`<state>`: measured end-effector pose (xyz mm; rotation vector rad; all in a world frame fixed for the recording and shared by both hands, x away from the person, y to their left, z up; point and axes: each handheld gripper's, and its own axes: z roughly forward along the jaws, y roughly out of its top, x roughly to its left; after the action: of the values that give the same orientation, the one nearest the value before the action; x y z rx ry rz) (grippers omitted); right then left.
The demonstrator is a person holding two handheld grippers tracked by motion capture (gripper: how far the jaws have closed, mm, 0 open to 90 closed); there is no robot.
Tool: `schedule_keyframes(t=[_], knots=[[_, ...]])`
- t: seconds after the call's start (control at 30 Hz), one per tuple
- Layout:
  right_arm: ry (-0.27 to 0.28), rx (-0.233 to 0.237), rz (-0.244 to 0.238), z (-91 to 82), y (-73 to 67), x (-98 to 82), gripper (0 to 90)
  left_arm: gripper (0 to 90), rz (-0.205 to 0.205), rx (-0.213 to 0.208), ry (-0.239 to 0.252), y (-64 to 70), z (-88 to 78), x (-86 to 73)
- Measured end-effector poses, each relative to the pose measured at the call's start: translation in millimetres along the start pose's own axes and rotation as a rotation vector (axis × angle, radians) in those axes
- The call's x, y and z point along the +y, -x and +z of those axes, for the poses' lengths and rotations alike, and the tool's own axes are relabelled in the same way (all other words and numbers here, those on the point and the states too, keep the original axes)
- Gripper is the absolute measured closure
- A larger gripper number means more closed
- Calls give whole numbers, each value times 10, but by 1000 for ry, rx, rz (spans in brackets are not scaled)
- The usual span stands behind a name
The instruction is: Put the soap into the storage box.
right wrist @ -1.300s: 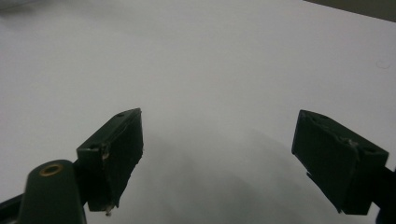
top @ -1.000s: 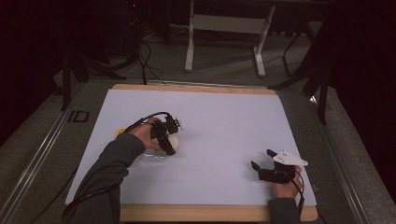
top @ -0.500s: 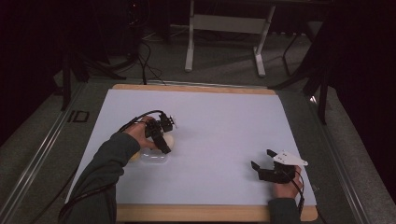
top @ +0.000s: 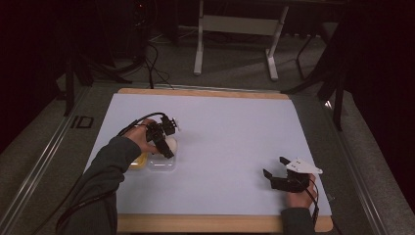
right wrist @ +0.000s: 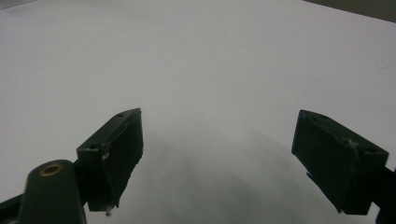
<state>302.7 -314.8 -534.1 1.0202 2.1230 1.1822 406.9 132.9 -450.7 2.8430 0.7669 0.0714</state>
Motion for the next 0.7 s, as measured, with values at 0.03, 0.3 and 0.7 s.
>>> schedule_keyframes(t=[0.03,0.3,0.7], knots=[[1,0,0,1,0,0,162,243,0,1,-1,-4,-10,-7],[0,0,1,1,0,0,163,243,-16,13,3,-52,-96,-65],[-1,0,-1,2,0,1,162,243,-36,26,-3,-109,-156,-146]])
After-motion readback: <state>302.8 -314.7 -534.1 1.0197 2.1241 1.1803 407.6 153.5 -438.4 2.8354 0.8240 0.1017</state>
